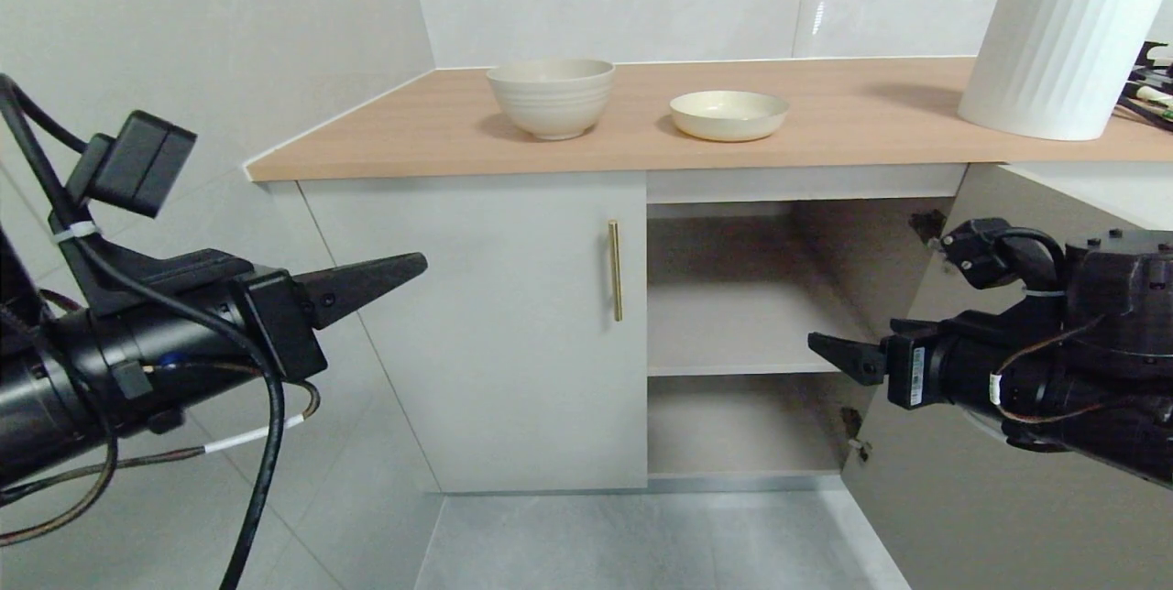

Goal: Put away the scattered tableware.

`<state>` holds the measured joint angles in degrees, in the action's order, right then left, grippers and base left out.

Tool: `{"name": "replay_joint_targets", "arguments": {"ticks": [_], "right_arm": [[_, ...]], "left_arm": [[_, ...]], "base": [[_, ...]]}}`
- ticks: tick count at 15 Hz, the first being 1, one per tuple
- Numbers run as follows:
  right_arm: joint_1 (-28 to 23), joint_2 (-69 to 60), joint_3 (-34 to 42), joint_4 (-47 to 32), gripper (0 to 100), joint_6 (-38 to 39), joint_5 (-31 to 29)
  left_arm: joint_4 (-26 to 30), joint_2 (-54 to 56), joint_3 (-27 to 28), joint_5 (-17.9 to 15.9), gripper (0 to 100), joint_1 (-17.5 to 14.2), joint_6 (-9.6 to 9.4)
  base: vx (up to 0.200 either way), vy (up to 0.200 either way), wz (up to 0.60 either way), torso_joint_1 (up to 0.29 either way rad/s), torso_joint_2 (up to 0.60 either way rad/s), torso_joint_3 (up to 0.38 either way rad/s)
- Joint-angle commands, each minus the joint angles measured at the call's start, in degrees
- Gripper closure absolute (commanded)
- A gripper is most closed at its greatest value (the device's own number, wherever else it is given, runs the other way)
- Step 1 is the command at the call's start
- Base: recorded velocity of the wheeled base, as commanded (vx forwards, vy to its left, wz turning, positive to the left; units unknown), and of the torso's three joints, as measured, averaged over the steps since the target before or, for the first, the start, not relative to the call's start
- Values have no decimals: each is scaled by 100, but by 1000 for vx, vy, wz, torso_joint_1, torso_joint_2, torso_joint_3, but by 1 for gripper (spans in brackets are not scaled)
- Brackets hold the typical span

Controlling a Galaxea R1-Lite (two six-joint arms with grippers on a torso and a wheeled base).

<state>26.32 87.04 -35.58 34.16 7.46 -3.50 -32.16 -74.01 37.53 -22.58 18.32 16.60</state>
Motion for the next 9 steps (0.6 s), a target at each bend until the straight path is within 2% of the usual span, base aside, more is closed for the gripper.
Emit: {"name": "replay_joint_targets", "arguments": {"ticks": [1,2,3,6,9], "right_arm": [[5,-47,-1,3,0,-8,-2],[5,-47,-1,3,0,1,-2],[5,-47,-1,3,0,1,-2],[-57,-231,-71,-67,0,-8,-2],[-57,-451,-274,-665,0,-8,7]], "left_arm": [[447,185,175,-10,100,-4,-157],[808,238,246,-1,0,-13,-368],[983,247,316,-1,0,-39,-474],[983,247,395,16,0,-118,-456],[983,247,395,113,0,-118,-456]], "base": [[0,0,0,0,0,0],[0,0,0,0,0,0],[0,0,0,0,0,0],[0,0,0,0,0,0],[0,0,0,0,0,0]]}}
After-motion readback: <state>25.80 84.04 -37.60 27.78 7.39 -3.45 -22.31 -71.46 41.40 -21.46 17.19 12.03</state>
